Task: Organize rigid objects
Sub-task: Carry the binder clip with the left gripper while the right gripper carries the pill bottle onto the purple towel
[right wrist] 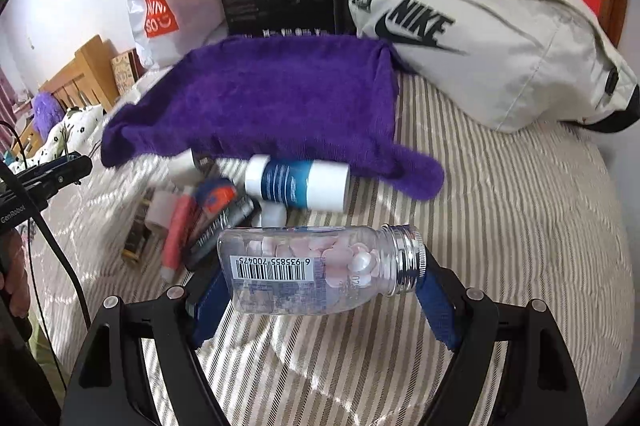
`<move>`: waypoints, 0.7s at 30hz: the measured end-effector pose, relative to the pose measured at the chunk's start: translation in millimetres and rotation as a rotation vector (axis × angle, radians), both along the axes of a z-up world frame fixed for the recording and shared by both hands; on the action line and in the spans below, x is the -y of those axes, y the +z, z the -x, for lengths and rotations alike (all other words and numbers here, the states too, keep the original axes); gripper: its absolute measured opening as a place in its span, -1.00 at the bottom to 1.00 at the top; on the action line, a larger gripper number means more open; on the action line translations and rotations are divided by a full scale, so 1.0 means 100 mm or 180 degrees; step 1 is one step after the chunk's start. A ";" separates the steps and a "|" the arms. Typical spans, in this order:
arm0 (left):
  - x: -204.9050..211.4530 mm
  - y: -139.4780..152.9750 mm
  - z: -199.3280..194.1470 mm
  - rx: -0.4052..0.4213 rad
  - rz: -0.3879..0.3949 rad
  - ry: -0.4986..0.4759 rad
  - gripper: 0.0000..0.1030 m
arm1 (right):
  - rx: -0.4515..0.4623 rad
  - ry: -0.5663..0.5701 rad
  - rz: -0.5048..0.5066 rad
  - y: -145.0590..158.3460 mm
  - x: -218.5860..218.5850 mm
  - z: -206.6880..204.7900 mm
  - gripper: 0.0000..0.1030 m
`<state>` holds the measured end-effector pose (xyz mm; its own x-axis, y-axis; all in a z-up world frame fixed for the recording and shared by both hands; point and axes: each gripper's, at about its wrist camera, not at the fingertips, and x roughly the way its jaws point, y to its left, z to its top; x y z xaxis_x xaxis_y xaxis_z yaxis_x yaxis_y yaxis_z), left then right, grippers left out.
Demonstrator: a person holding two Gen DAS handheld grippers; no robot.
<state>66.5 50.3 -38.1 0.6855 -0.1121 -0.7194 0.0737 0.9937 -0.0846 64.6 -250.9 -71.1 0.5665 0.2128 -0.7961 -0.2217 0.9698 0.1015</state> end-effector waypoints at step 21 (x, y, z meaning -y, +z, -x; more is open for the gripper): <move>0.10 0.01 -1.37 -0.0059 0.0123 0.0022 -0.22 | 0.0169 0.0080 -0.0063 0.33 -0.30 -1.25 0.59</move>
